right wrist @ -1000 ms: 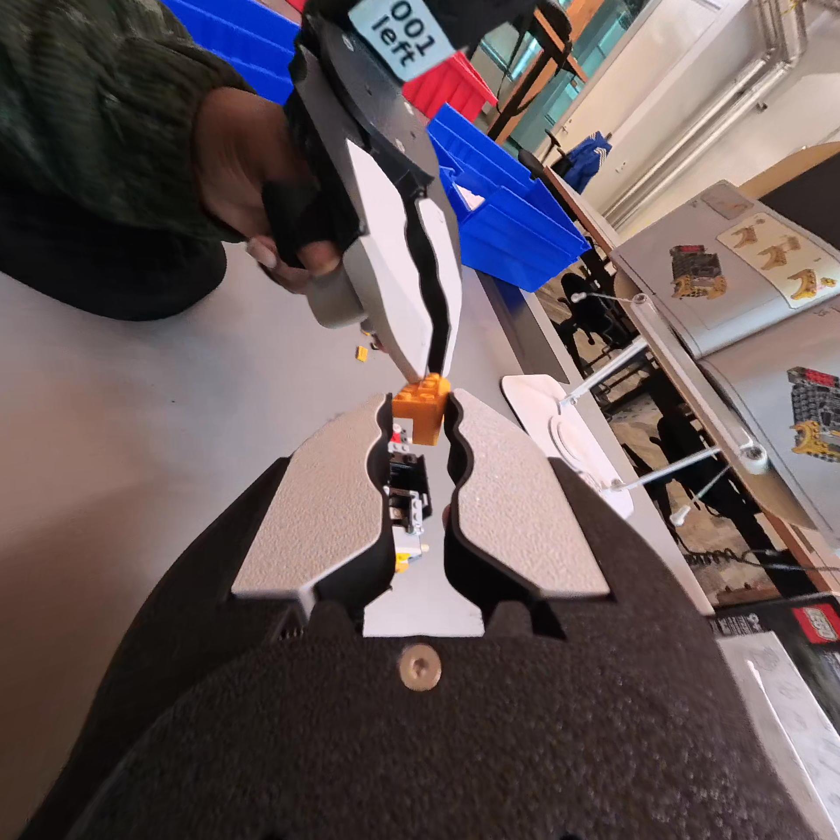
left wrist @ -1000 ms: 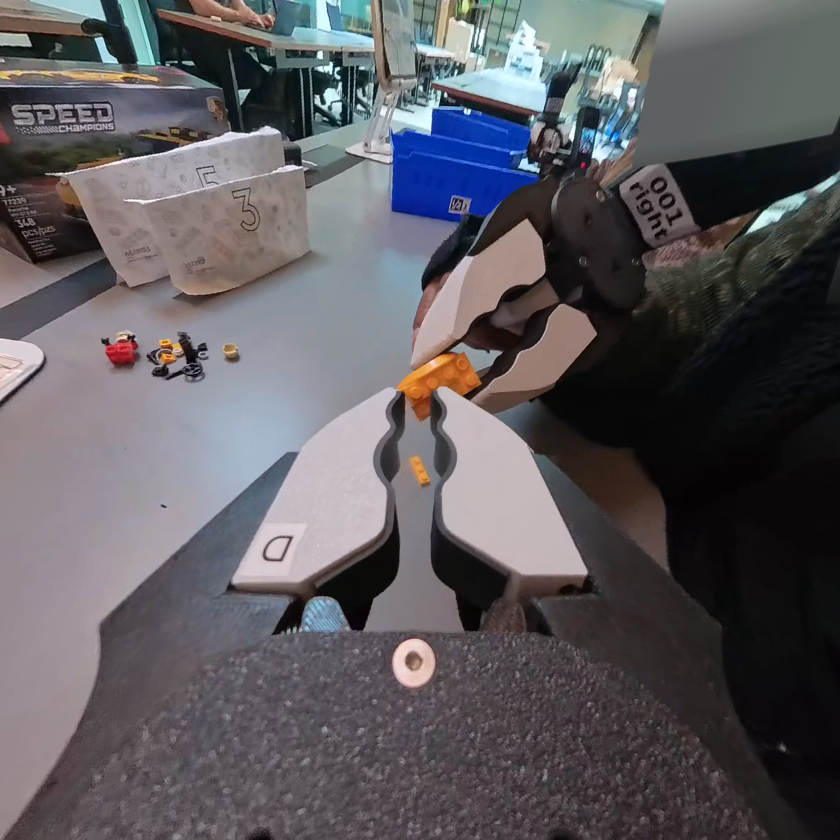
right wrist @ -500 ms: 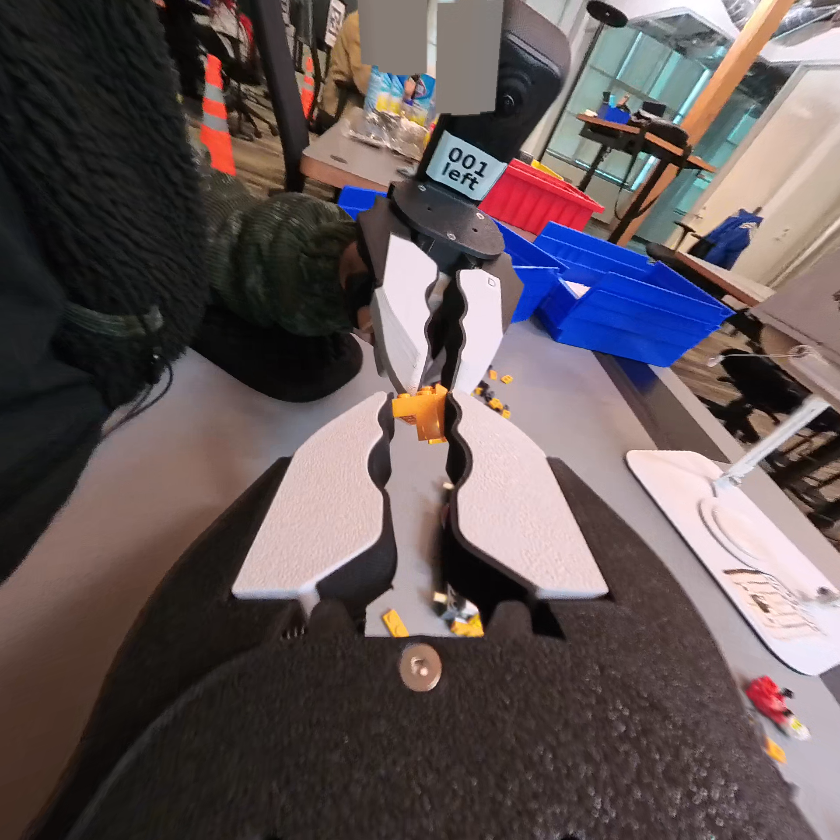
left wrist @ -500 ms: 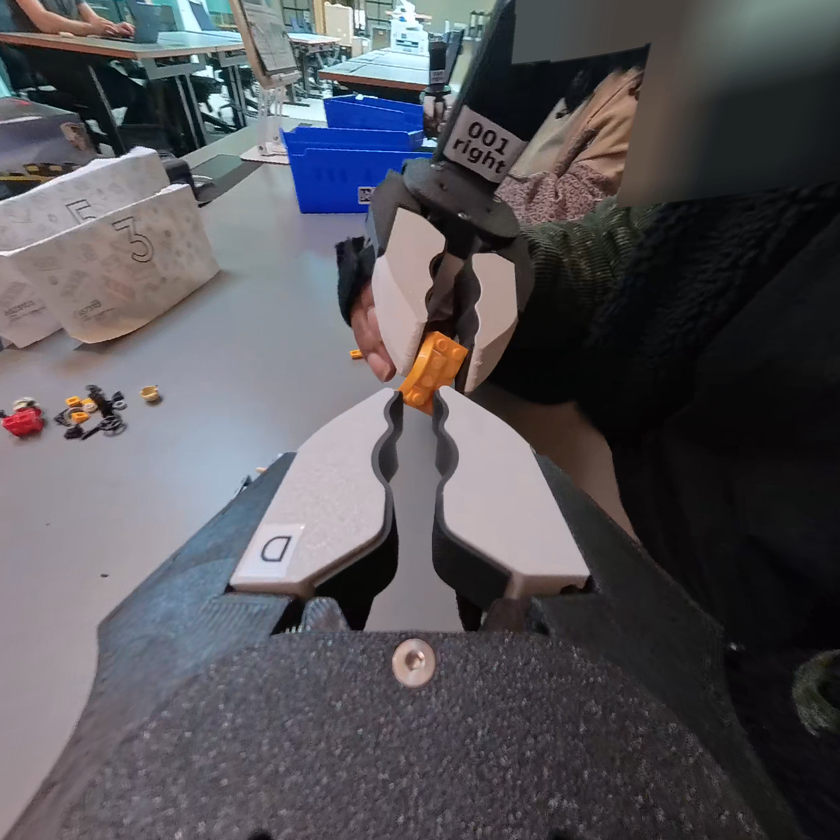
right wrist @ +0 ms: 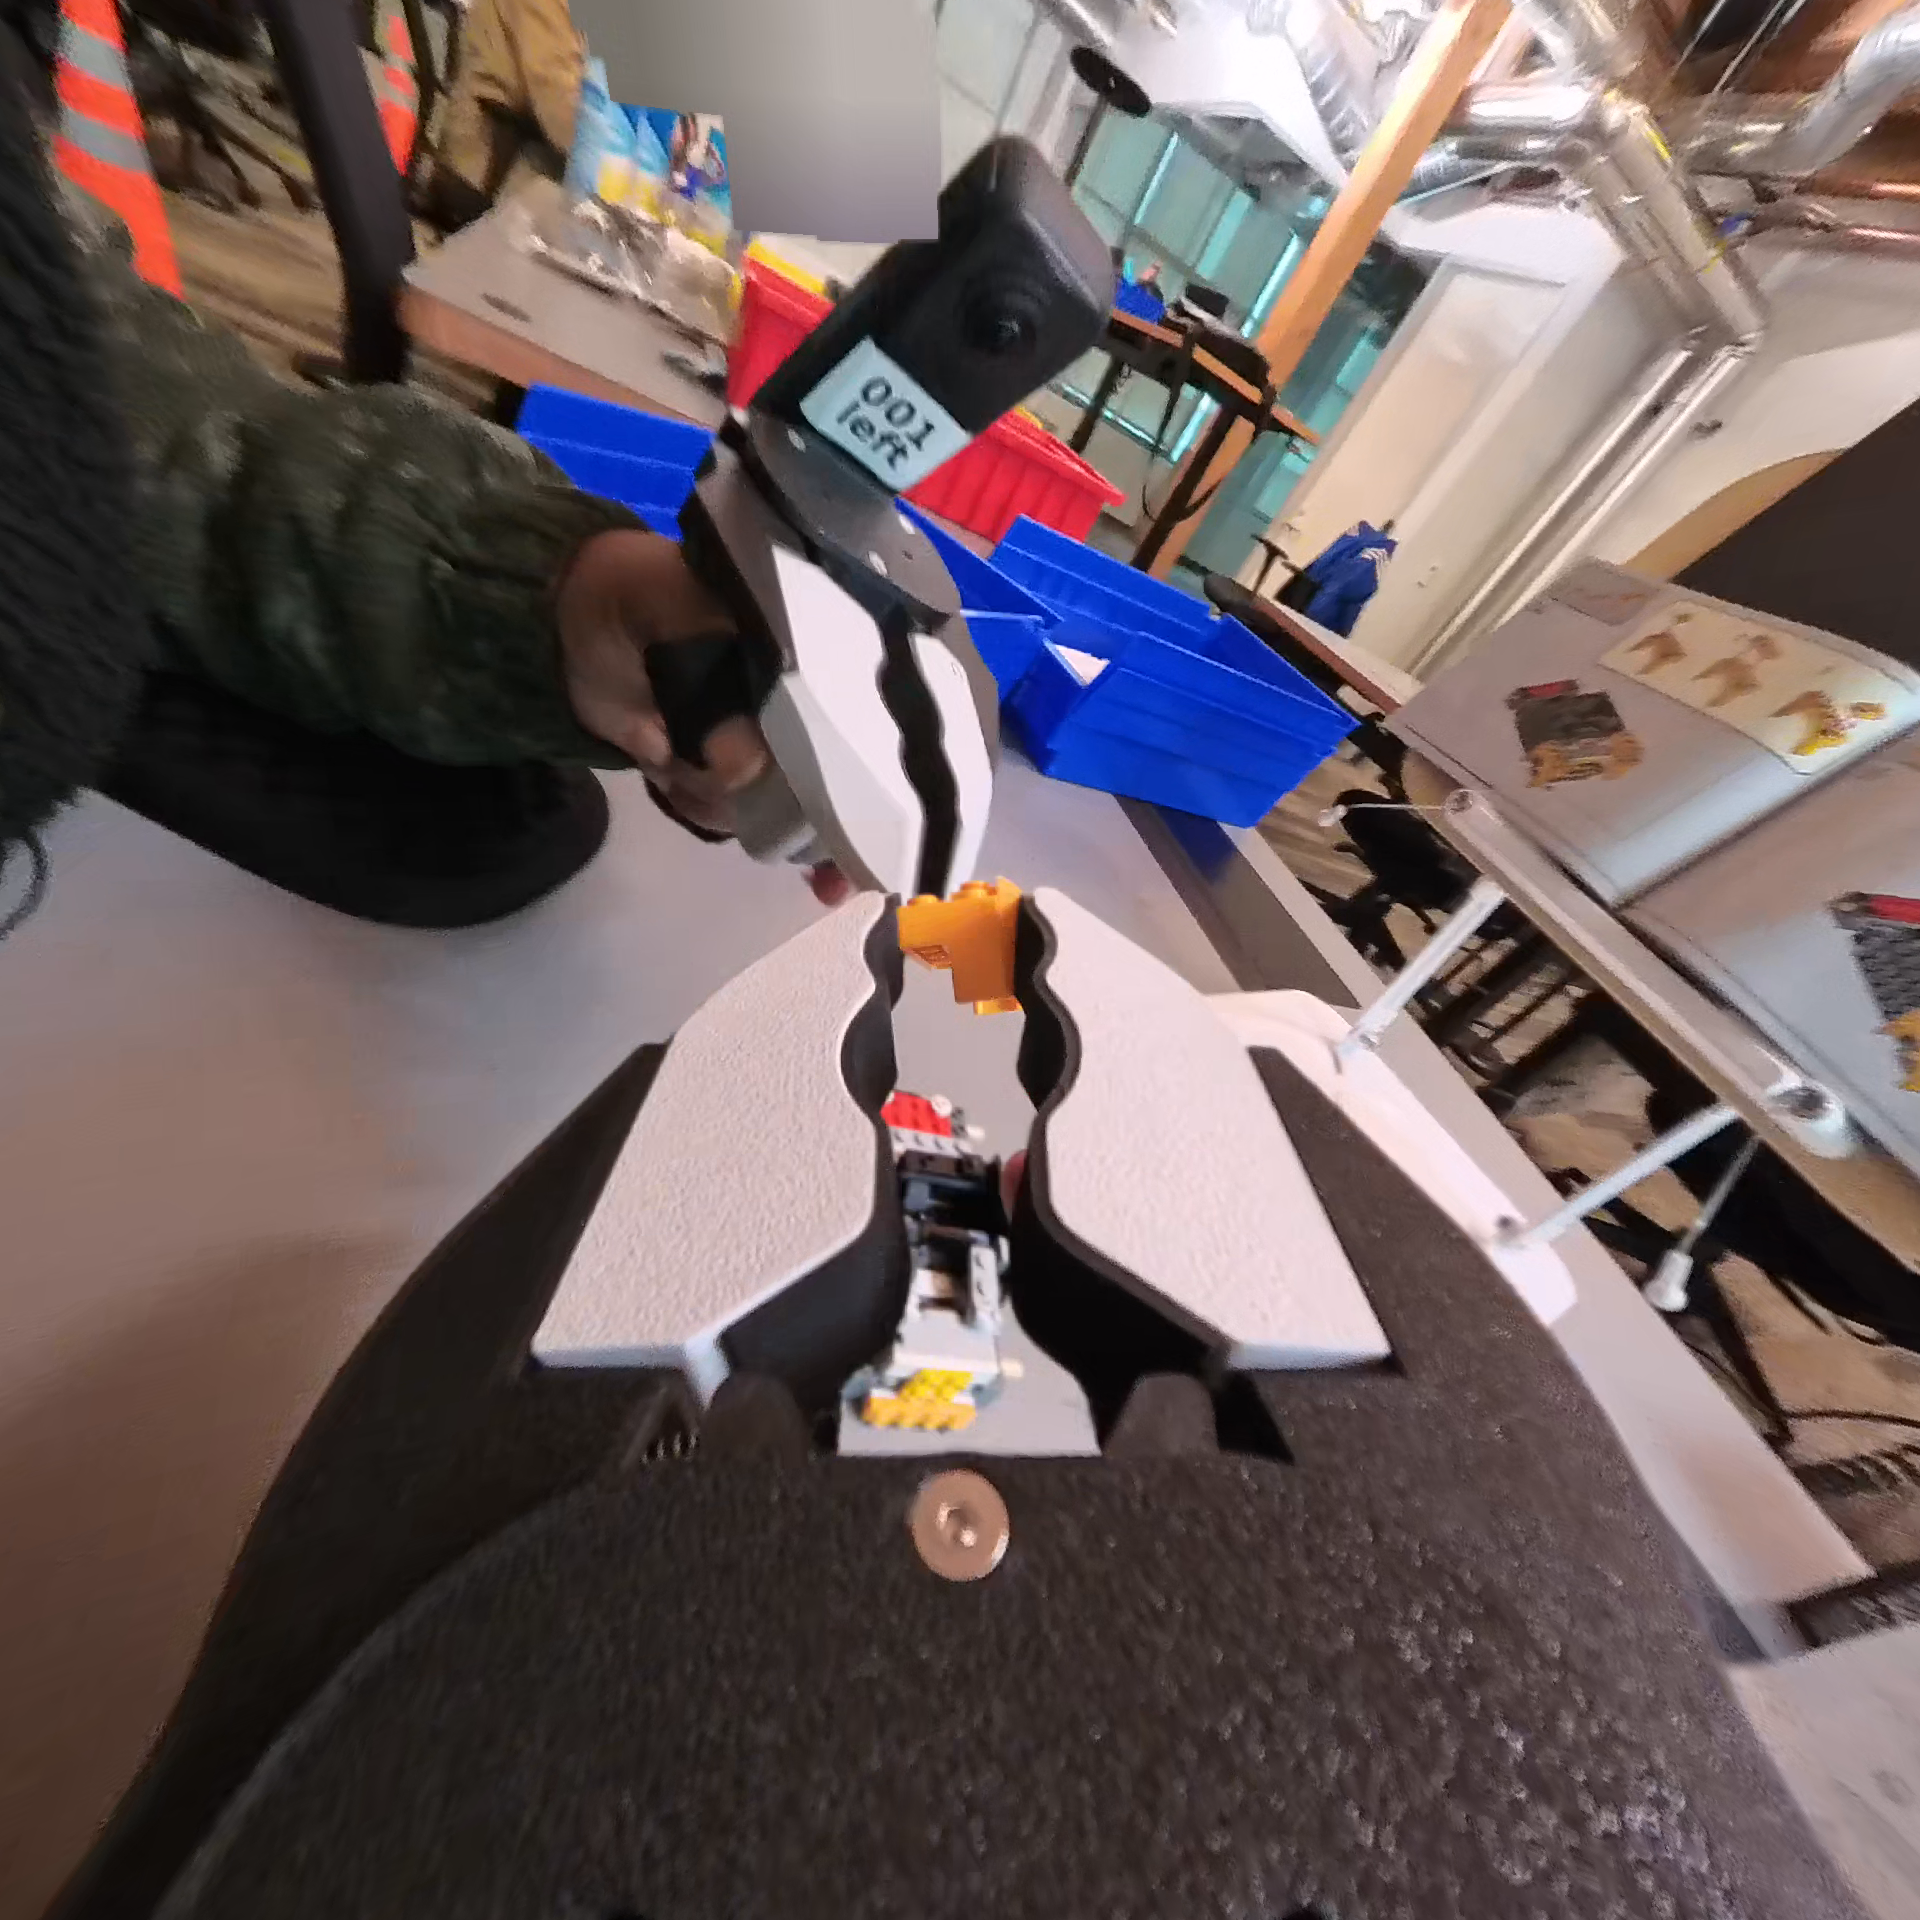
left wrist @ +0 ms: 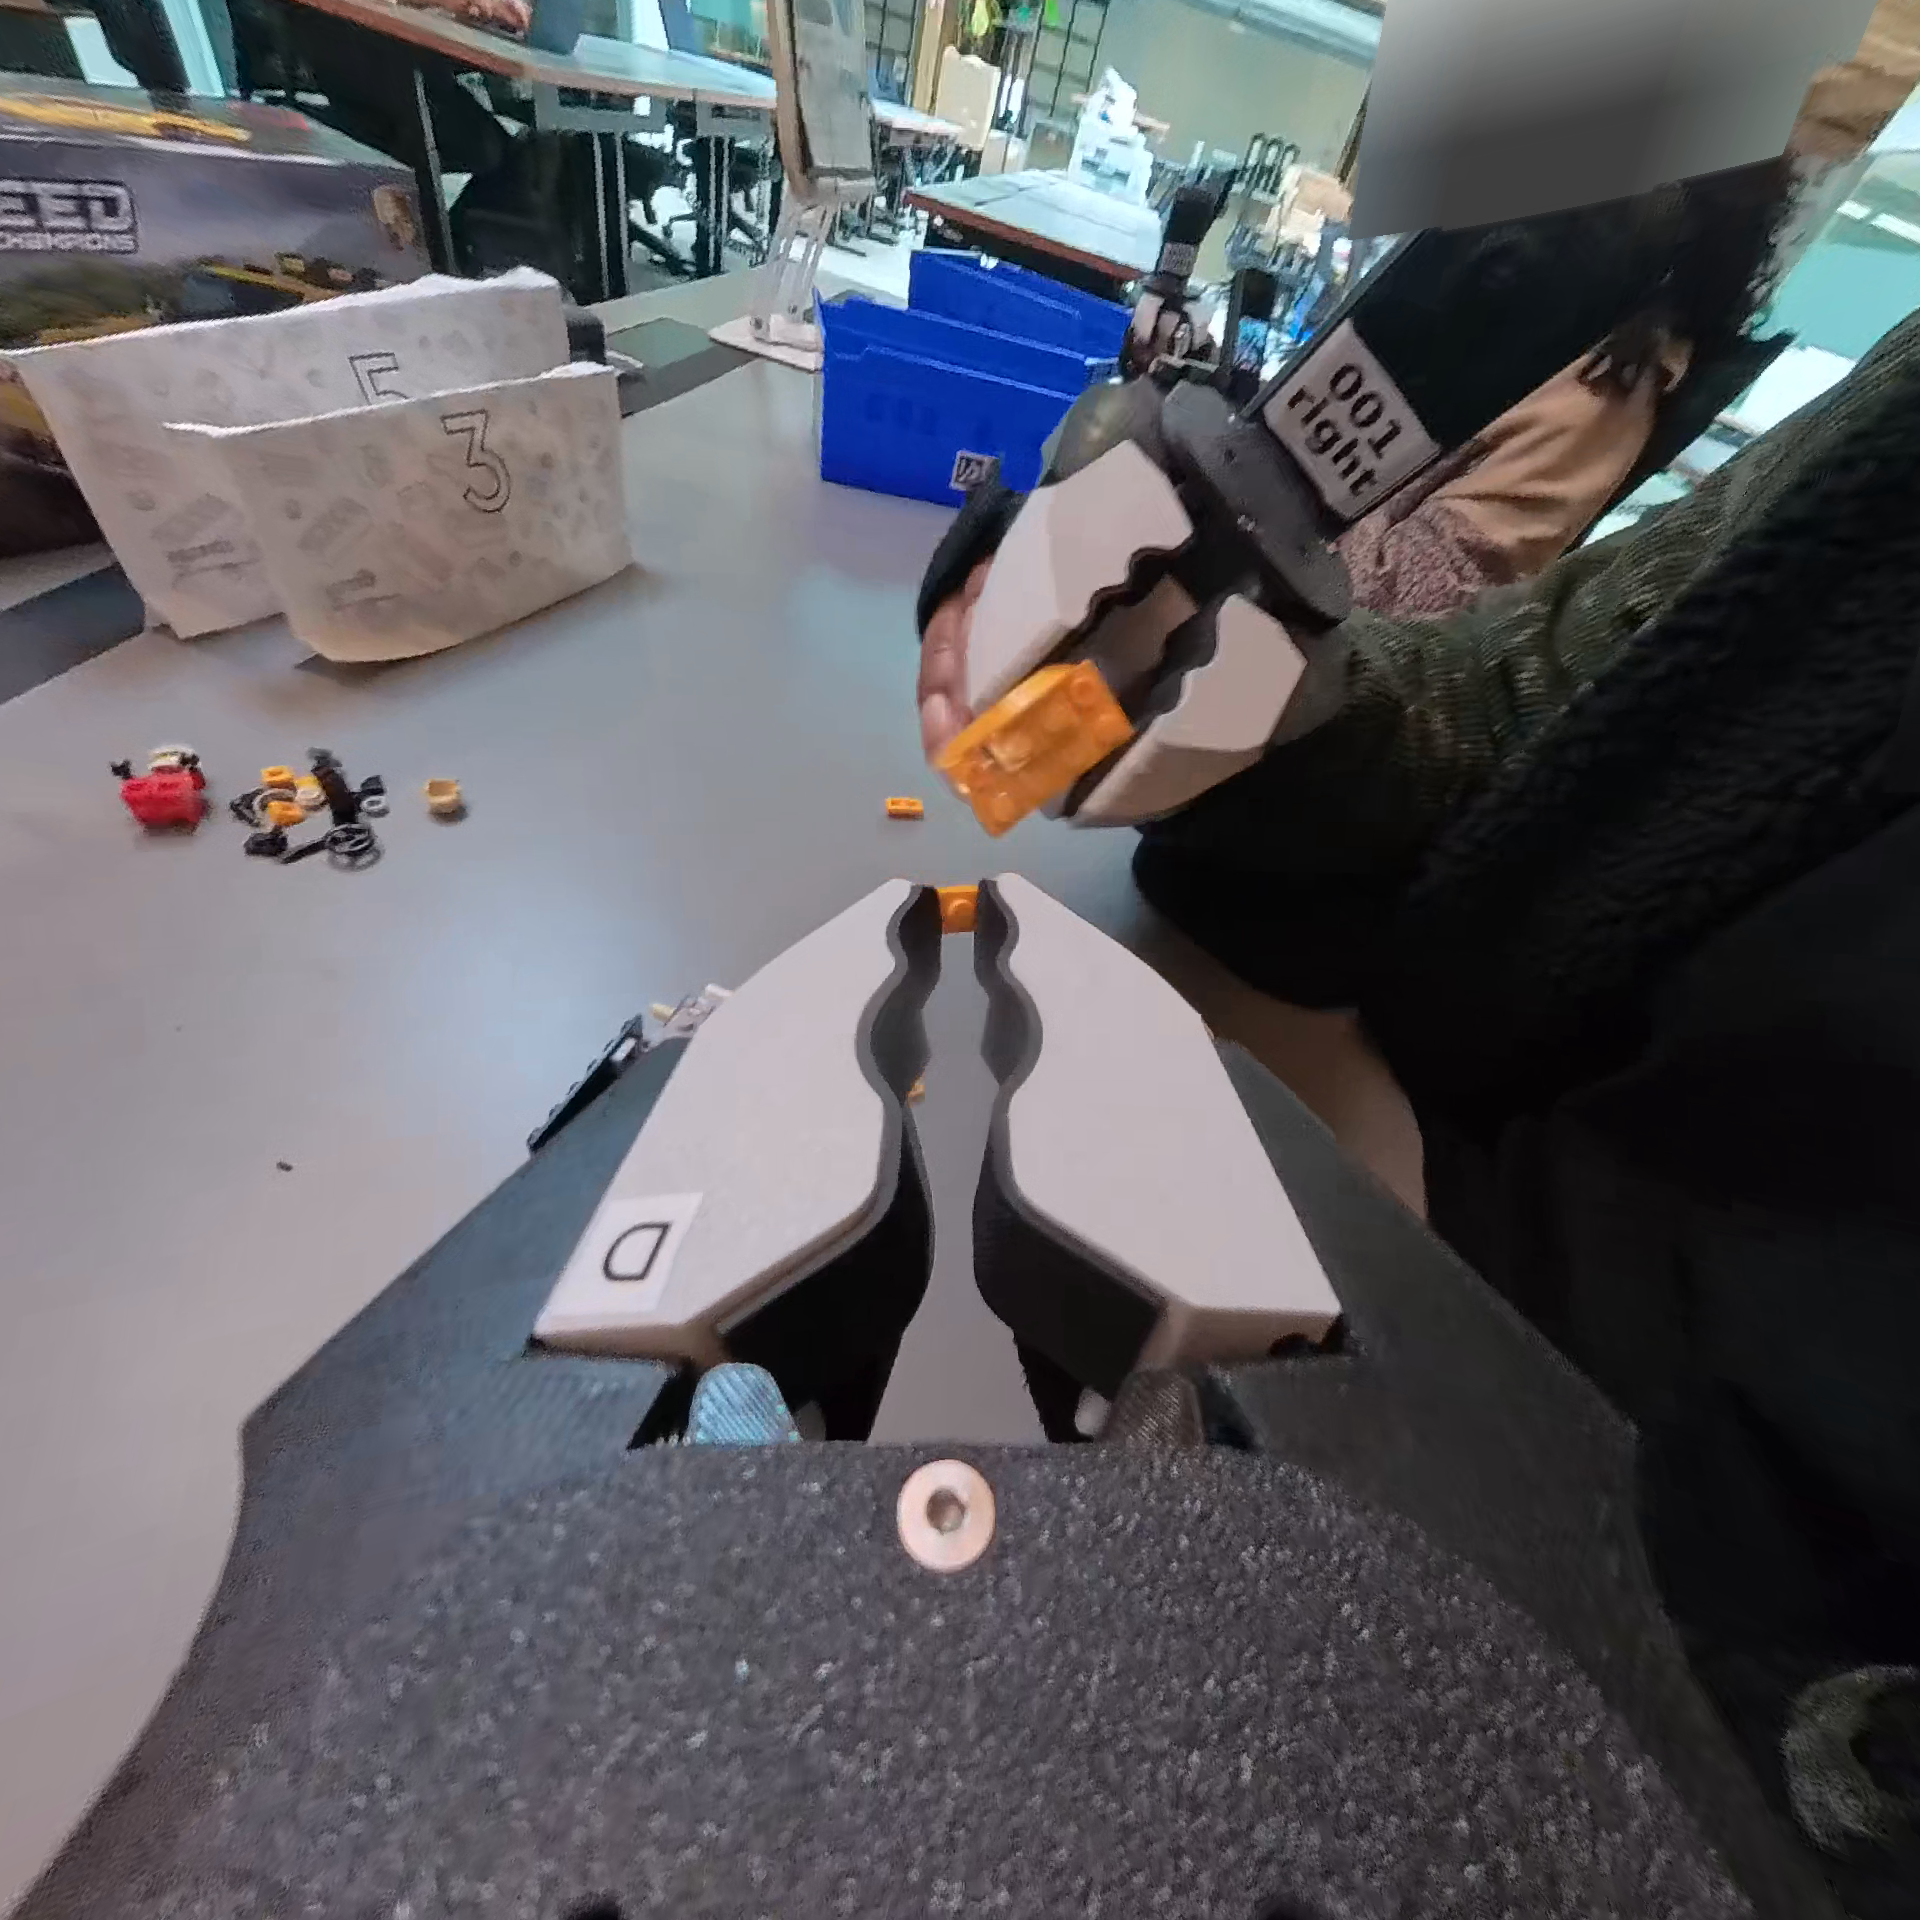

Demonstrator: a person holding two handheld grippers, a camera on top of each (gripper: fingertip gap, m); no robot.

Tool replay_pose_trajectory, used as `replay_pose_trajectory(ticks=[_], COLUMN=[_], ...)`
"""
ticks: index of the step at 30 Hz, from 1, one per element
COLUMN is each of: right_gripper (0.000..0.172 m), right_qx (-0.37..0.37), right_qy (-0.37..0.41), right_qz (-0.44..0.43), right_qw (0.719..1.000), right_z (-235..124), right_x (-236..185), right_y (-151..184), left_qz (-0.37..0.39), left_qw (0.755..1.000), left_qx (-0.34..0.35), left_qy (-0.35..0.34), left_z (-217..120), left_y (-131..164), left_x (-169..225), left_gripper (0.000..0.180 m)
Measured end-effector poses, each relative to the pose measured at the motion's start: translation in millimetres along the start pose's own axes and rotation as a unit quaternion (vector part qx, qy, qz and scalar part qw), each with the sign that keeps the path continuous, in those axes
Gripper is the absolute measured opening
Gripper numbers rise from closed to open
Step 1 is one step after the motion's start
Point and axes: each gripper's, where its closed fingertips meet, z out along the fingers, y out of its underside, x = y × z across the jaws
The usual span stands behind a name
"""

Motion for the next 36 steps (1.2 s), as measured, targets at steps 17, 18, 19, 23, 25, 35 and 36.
replay_pose_trajectory(ticks=[17, 18, 19, 23, 25, 35, 36], right_gripper=[0.02, 0.02, 0.02, 0.021, 0.021, 0.021, 0.021], right_qx=[-0.014, -0.018, -0.021, -0.034, -0.042, -0.054, -0.057], right_qy=[0.105, 0.107, 0.107, 0.102, 0.098, 0.09, 0.088], right_qz=[0.163, 0.169, 0.173, 0.168, 0.161, 0.164, 0.165], right_qw=[0.981, 0.98, 0.979, 0.98, 0.981, 0.981, 0.981], right_z=[-23, -23, -22, -18, -15, -12, -11], right_x=[74, 75, 75, 70, 67, 63, 62], right_y=[50, 55, 58, 62, 63, 67, 68], left_qz=[0.083, 0.092, 0.097, 0.107, 0.099, 0.041, 0.044], left_qw=[0.964, 0.956, 0.949, 0.916, 0.906, 0.903, 0.9], left_qx=[-0.249, -0.274, -0.297, -0.376, -0.401, -0.417, -0.422], left_qy=[-0.033, -0.039, -0.044, -0.084, -0.097, -0.09, -0.098], left_z=[3, 0, -4, -25, -35, -64, -69], left_y=[87, 94, 101, 125, 134, 146, 147], left_x=[-22, -25, -27, -44, -49, -44, -46], left_gripper=[0.008, 0.008, 0.008, 0.014, 0.024, 0.048, 0.05])
